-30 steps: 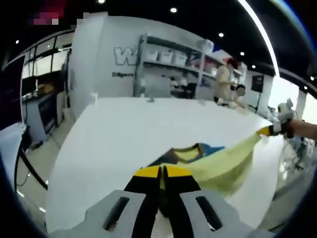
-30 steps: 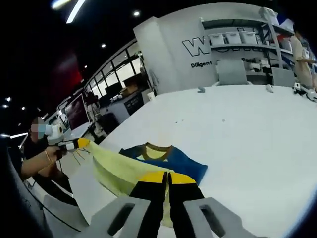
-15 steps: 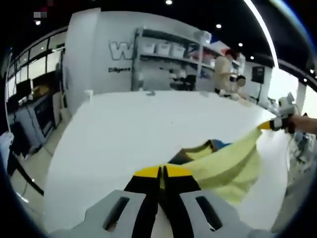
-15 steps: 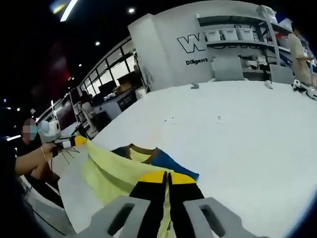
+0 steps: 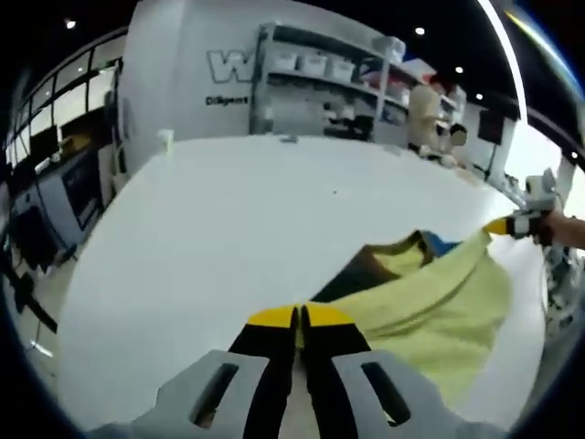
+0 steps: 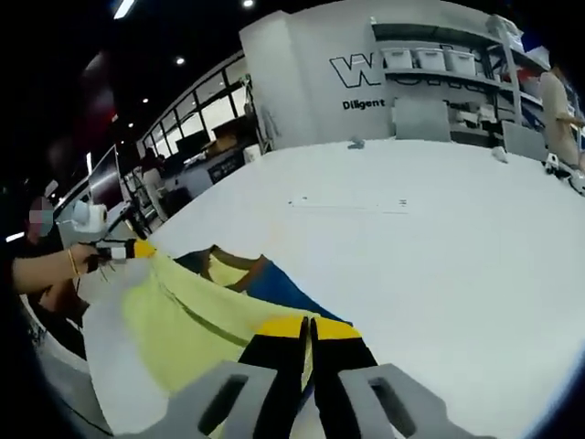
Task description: Fold the garment on the visible template until the final outline fits inside the template.
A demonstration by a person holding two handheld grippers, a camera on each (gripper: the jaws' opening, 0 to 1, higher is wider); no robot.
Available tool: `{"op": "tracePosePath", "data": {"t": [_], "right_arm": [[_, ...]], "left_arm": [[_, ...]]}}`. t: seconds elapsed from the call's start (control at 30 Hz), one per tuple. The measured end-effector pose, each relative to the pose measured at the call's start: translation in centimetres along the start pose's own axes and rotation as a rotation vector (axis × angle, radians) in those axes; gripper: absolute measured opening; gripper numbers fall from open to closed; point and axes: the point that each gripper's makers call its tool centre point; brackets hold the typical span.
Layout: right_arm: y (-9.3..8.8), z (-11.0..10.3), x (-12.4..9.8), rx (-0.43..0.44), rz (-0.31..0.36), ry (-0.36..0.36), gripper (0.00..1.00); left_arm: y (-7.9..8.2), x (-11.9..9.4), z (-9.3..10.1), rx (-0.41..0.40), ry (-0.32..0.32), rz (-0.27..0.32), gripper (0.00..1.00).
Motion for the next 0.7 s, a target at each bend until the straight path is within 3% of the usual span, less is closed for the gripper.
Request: {"op": "tracePosePath", "data": {"t": [0.13, 0.2, 0.3, 0.37, 0.47, 0.5, 0.6, 0.7], "right_arm": [[-0.2, 0.1, 0.4, -0.008, 0.002, 0.001, 0.00], [-0.5, -0.3, 0.6, -0.118, -0.005, 0.005, 0.00], [-0.8, -0.7, 0.5, -0.176, -0.018, 0.025, 0.13], [-1.1, -1.0, 0.2, -0.221, -0.033, 0.021, 0.23], [-1.6, -1.4, 0.4, -0.260, -0.050, 0.035, 0.22], [-2.4, -2.3, 0.3, -0.277, -0.064, 0.032, 0.23], [-3.4, -1.7, 0.8, -0.296, -0.103, 0.017, 0.30], [-4.2, -1.6, 1.3, -0.294, -0.116, 0.018, 0.33]], "left_arm": [[0.1, -0.2, 0.4, 0.019, -0.009, -0.004, 0.00], [0.3, -0.4, 0.5, 0.081, -0.021, 0.016, 0.01], [0.0, -0.7, 0.2, 0.136, -0.019, 0.013, 0.06], [-0.1, -1.1, 0.4, 0.155, -0.036, 0.024, 0.18], [-0.2, -1.6, 1.0, 0.156, -0.068, 0.053, 0.21], [-0.7, -1.6, 1.4, 0.172, -0.081, 0.042, 0.23], [-2.3, -1.3, 1.5, 0.261, -0.067, -0.029, 0.30], [-3.4, -0.6, 1.4, 0.297, -0.053, -0.084, 0.31]]}}
Point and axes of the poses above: the point that each gripper's makers call its tool centre point, and the gripper's own axes: x roughly forward along the fingers, z roughly to its right, y roughly out of its top, and after that the axes turned 3 degrees about -z, right-handed
